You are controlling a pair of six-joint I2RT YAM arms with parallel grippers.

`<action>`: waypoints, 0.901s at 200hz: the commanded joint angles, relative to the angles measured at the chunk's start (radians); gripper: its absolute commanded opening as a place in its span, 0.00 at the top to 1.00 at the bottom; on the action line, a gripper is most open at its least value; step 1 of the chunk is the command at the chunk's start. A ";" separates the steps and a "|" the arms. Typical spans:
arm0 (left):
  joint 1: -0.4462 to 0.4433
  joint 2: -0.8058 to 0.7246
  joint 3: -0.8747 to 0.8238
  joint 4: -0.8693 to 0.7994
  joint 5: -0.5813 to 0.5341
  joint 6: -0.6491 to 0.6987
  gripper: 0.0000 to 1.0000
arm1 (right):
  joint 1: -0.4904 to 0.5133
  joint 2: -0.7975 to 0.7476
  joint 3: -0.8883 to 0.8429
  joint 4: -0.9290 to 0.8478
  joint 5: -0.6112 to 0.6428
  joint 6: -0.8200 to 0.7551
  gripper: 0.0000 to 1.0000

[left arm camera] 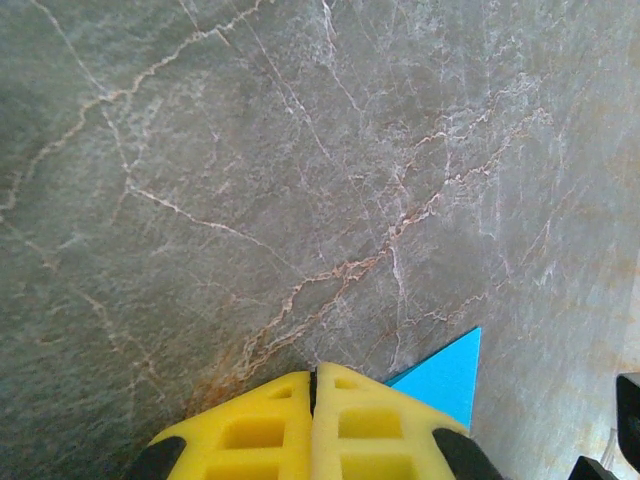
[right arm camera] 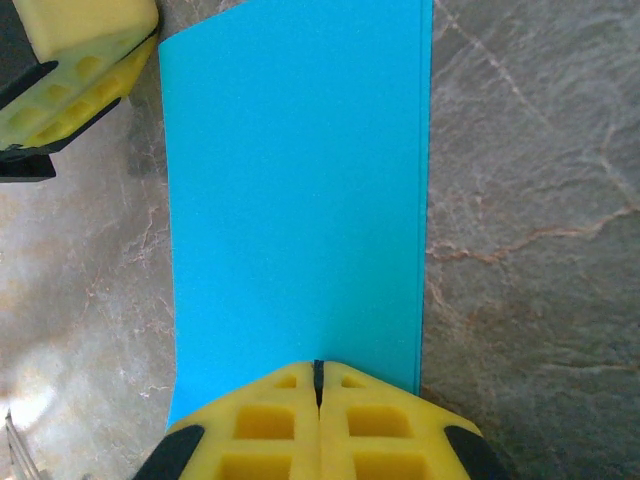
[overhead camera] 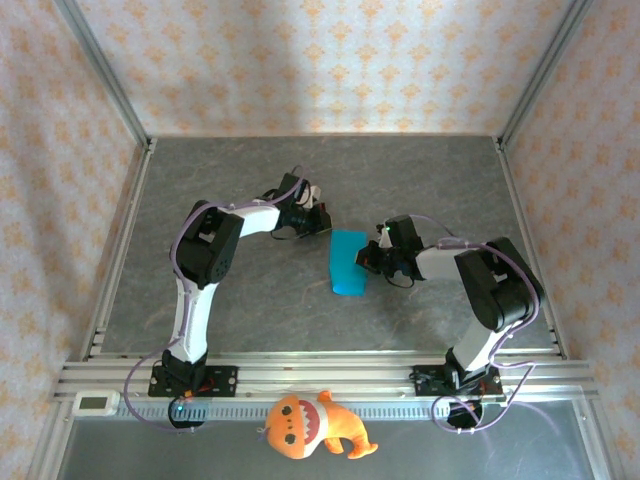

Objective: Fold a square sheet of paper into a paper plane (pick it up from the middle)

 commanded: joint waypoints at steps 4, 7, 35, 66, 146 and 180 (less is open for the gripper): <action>0.015 -0.058 0.005 -0.054 -0.124 0.015 1.00 | -0.012 0.040 -0.068 -0.166 0.114 0.022 1.00; 0.015 -0.070 0.002 -0.053 -0.121 0.015 1.00 | -0.011 0.038 -0.069 -0.163 0.113 0.026 1.00; -0.014 -0.172 -0.042 -0.051 -0.105 0.011 1.00 | -0.011 0.025 -0.068 -0.140 0.104 0.049 1.00; -0.087 -0.254 -0.147 -0.006 -0.043 -0.041 1.00 | -0.013 0.022 -0.064 -0.138 0.110 0.052 1.00; -0.180 -0.299 -0.353 0.112 0.044 -0.128 1.00 | -0.011 0.020 -0.058 -0.162 0.117 0.036 1.00; -0.180 -0.285 -0.380 0.124 0.086 -0.116 1.00 | -0.013 0.027 -0.058 -0.167 0.119 0.030 1.00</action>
